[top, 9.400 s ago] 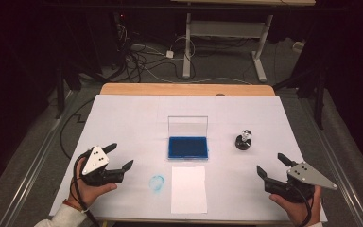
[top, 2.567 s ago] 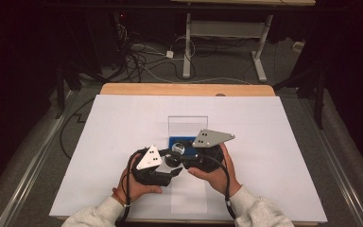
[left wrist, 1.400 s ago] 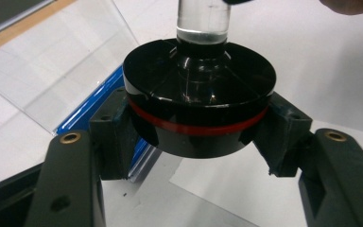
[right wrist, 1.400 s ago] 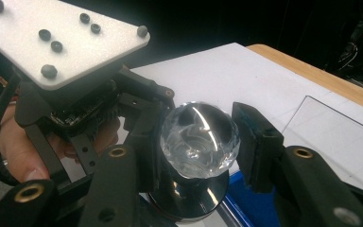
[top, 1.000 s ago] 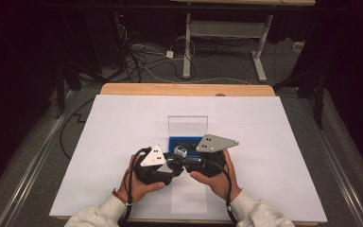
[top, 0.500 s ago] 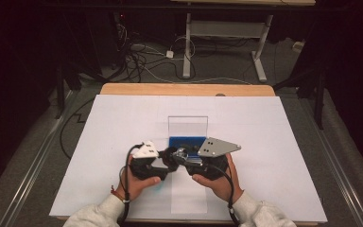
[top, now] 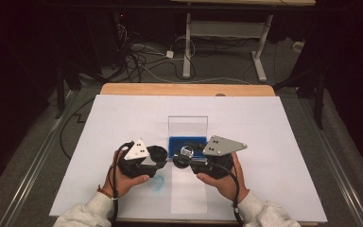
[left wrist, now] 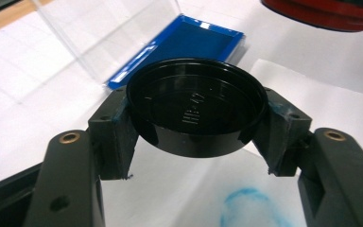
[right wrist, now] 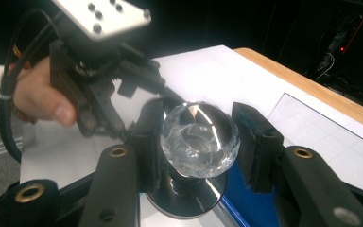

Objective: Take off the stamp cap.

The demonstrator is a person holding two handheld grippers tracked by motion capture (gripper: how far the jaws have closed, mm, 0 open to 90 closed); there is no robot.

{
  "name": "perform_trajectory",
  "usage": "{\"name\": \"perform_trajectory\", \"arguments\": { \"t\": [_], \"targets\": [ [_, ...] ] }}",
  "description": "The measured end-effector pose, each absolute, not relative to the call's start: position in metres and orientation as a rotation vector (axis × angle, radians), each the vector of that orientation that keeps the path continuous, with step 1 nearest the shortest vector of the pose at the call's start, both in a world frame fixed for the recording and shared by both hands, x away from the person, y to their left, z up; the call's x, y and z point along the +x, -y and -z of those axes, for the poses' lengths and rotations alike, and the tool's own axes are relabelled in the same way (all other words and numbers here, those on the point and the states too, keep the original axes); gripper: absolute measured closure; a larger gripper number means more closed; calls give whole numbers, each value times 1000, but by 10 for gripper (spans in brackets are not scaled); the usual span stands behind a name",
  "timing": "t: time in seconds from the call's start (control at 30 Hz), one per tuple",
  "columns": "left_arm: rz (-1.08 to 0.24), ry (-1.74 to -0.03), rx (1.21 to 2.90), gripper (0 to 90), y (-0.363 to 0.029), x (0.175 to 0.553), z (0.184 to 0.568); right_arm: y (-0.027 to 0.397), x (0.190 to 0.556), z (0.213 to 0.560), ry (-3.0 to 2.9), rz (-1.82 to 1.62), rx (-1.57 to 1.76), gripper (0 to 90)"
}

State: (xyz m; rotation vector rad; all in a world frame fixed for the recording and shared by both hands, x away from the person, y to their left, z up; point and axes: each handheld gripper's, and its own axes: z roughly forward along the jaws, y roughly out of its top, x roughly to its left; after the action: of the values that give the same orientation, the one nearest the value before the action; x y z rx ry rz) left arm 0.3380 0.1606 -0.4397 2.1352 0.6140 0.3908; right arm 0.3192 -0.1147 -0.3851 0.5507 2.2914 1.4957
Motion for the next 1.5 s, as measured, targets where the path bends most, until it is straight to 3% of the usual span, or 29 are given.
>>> {"name": "perform_trajectory", "arguments": {
  "t": [0.73, 1.5],
  "targets": [
    [-442, -679, 2135, 370, -219, 314, 442, 139, 322, 382, -2376, -1361, 587, 571],
    [-449, -709, 2131, 370, -245, 291, 452, 154, 329, 384, -2406, -1283, 617, 571]
  ]
}}
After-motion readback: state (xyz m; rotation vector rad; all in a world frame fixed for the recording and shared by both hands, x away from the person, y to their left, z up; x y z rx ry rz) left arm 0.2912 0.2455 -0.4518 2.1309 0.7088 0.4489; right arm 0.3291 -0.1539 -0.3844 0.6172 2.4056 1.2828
